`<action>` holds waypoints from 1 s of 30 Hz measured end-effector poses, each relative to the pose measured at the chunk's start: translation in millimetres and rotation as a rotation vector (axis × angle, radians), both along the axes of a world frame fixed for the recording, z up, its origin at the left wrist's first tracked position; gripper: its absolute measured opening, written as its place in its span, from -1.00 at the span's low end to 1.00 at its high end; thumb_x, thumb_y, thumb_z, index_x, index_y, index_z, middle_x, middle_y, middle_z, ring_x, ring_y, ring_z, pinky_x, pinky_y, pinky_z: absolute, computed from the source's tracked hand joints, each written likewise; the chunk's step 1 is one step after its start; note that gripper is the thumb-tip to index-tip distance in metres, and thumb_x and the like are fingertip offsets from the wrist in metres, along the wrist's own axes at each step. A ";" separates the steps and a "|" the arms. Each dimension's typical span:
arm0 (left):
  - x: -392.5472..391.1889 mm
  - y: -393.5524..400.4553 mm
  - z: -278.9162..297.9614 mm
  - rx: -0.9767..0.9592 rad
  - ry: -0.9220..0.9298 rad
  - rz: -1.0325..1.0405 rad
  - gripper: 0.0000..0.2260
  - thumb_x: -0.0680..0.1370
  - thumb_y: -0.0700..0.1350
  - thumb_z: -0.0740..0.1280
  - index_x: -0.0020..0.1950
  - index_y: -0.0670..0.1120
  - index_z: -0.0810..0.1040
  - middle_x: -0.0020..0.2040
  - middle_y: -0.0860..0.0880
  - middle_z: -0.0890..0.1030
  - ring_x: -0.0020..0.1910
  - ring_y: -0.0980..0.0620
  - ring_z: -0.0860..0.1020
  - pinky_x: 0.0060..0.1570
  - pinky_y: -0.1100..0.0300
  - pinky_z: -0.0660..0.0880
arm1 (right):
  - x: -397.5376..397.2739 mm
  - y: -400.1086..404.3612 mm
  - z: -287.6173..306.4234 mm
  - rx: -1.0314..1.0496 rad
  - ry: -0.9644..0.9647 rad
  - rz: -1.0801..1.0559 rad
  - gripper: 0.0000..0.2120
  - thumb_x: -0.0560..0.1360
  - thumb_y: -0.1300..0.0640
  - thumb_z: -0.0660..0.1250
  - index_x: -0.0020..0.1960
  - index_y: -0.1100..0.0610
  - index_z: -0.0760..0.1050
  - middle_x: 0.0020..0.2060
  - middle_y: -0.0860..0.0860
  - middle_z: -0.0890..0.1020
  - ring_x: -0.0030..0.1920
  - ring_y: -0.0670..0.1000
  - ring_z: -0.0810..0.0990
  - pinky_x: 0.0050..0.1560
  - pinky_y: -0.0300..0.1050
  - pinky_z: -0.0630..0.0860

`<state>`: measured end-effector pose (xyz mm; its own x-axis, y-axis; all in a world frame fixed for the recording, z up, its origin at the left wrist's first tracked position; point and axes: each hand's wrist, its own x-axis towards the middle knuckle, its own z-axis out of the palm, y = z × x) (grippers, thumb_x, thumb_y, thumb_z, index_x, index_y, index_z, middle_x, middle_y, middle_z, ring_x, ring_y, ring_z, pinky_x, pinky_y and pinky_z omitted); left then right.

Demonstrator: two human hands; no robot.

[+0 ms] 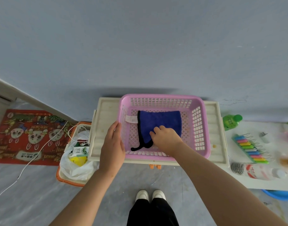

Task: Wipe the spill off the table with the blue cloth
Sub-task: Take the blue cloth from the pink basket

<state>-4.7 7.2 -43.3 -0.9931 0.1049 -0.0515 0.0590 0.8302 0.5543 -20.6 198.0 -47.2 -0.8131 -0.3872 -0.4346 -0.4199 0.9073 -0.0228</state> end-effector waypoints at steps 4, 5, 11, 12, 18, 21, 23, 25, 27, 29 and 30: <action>0.1 -0.1 -0.5 0.007 0.014 0.001 -0.56 0.55 -0.35 0.16 0.44 -0.20 0.26 0.49 -0.08 0.24 0.33 -0.07 0.44 0.13 0.03 0.55 | -2.0 0.4 -1.1 -0.154 0.018 -0.240 -0.76 0.54 0.28 0.17 0.19 0.20 0.38 0.10 0.13 0.51 0.08 0.12 0.48 -0.12 -0.08 0.40; 0.0 -0.4 -0.5 0.006 0.016 -0.002 -0.56 0.55 -0.35 0.16 0.44 -0.20 0.26 0.49 -0.08 0.24 0.33 -0.07 0.44 0.13 0.03 0.55 | -3.0 0.9 -0.7 -0.210 0.018 -0.319 -0.78 0.54 0.28 0.16 0.18 0.20 0.37 0.10 0.13 0.50 0.08 0.12 0.47 -0.12 -0.07 0.38; 0.2 0.3 -0.9 0.008 0.019 0.007 -0.56 0.55 -0.34 0.16 0.44 -0.19 0.26 0.49 -0.06 0.25 0.33 -0.06 0.44 0.13 0.07 0.54 | -8.3 3.1 -0.6 -0.365 -0.041 -0.479 -0.81 0.56 0.13 0.17 0.12 0.20 0.33 -0.02 0.15 0.53 -0.19 0.13 0.48 -0.33 -0.05 0.31; 0.1 0.0 -0.8 0.010 0.017 0.007 -0.55 0.55 -0.34 0.16 0.44 -0.19 0.26 0.49 -0.06 0.24 0.34 -0.05 0.43 0.15 0.08 0.53 | -9.3 3.4 0.0 -0.334 -0.051 -0.427 -0.79 0.56 0.12 0.18 0.14 0.19 0.32 -0.02 0.15 0.53 -0.22 0.13 0.47 -0.34 -0.05 0.31; -0.1 -0.8 -0.1 0.018 -0.004 0.006 -0.55 0.56 -0.33 0.15 0.45 -0.17 0.24 0.50 -0.04 0.22 0.36 -0.04 0.41 0.18 0.03 0.52 | -8.7 1.6 -0.5 -0.184 -0.010 -0.223 -0.75 0.53 0.24 0.20 0.20 0.17 0.32 0.02 0.13 0.52 -0.09 0.14 0.54 -0.29 -0.04 0.36; -0.4 -0.1 1.2 0.007 -0.005 -0.005 -0.55 0.56 -0.33 0.15 0.45 -0.18 0.23 0.50 -0.04 0.21 0.36 -0.04 0.41 0.17 0.04 0.53 | -9.6 7.4 1.6 -0.289 -0.054 -0.273 -0.72 0.55 0.23 0.17 0.24 0.13 0.43 0.10 0.09 0.53 0.07 0.13 0.52 -0.10 0.00 0.48; -0.6 0.2 2.2 -0.001 -0.006 -0.012 -0.55 0.56 -0.34 0.15 0.46 -0.18 0.23 0.50 -0.05 0.21 0.36 -0.04 0.41 0.17 0.05 0.53 | -8.6 14.2 6.8 -0.458 -0.085 -0.377 -0.69 0.54 0.22 0.17 0.25 0.12 0.47 0.16 0.08 0.53 0.15 0.12 0.49 0.09 0.02 0.49; -0.6 -0.5 3.1 -0.005 -0.014 -0.016 -0.55 0.56 -0.34 0.14 0.46 -0.18 0.23 0.50 -0.05 0.20 0.35 -0.04 0.42 0.17 0.04 0.53 | -5.8 19.1 12.5 -0.607 -0.086 -0.480 -0.69 0.54 0.24 0.18 0.26 0.16 0.48 0.20 0.09 0.54 0.18 0.13 0.50 0.21 -0.02 0.42; -0.6 -1.4 3.5 -0.007 -0.022 -0.016 -0.55 0.56 -0.33 0.14 0.46 -0.18 0.23 0.50 -0.05 0.20 0.34 -0.05 0.43 0.16 0.04 0.53 | -3.1 21.9 17.2 -0.647 -0.101 -0.532 -0.68 0.55 0.27 0.17 0.28 0.16 0.47 0.23 0.10 0.55 0.21 0.13 0.50 0.24 -0.04 0.38; -0.6 -1.1 4.1 -0.012 -0.032 -0.016 -0.55 0.56 -0.33 0.13 0.46 -0.17 0.22 0.50 -0.04 0.19 0.33 -0.04 0.44 0.13 0.08 0.54 | -1.3 23.3 21.3 -0.661 -0.110 -0.561 -0.68 0.55 0.28 0.16 0.28 0.14 0.47 0.21 0.10 0.57 0.20 0.14 0.52 0.21 -0.04 0.40; -0.6 -0.6 4.5 -0.020 -0.038 -0.019 -0.54 0.56 -0.33 0.13 0.46 -0.17 0.21 0.51 -0.04 0.18 0.32 -0.05 0.44 0.11 0.09 0.54 | -1.0 24.1 23.9 -0.672 -0.106 -0.580 -0.68 0.55 0.28 0.15 0.27 0.13 0.47 0.18 0.11 0.59 0.17 0.14 0.53 0.18 -0.04 0.42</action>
